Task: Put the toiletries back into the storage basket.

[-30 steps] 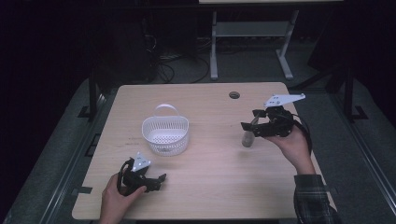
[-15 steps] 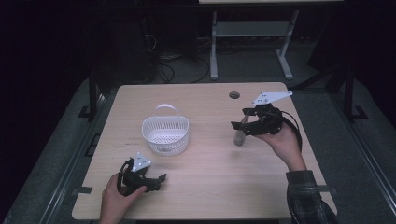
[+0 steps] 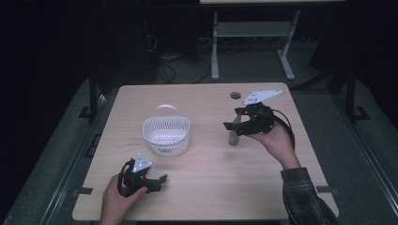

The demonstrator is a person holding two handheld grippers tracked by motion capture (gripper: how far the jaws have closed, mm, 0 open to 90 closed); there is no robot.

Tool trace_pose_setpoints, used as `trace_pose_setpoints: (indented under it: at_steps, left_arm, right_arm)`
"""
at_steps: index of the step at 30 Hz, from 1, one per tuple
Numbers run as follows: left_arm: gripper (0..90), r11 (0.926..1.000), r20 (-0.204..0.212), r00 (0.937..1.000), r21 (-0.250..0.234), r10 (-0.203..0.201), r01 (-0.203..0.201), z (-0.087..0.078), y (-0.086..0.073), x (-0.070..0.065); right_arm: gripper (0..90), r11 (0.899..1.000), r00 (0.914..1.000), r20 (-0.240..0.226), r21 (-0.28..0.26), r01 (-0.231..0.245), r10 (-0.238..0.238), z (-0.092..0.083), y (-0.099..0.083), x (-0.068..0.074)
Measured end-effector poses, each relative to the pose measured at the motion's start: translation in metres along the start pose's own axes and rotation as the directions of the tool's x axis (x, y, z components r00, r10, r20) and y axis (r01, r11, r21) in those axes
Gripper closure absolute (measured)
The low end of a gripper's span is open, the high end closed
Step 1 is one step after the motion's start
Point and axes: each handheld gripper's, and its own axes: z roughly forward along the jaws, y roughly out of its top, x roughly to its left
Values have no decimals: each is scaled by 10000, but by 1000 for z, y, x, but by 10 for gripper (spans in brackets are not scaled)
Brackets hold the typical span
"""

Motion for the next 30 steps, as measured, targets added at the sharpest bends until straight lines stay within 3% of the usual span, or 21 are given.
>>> trace_pose_setpoints:
  at_steps: [30]
  left_arm:
    - [128,10000,14,10000,-5,4,-4,0,0,0]
  right_arm:
    - [298,9992,9981,-484,104,392,-387,17,30,18]
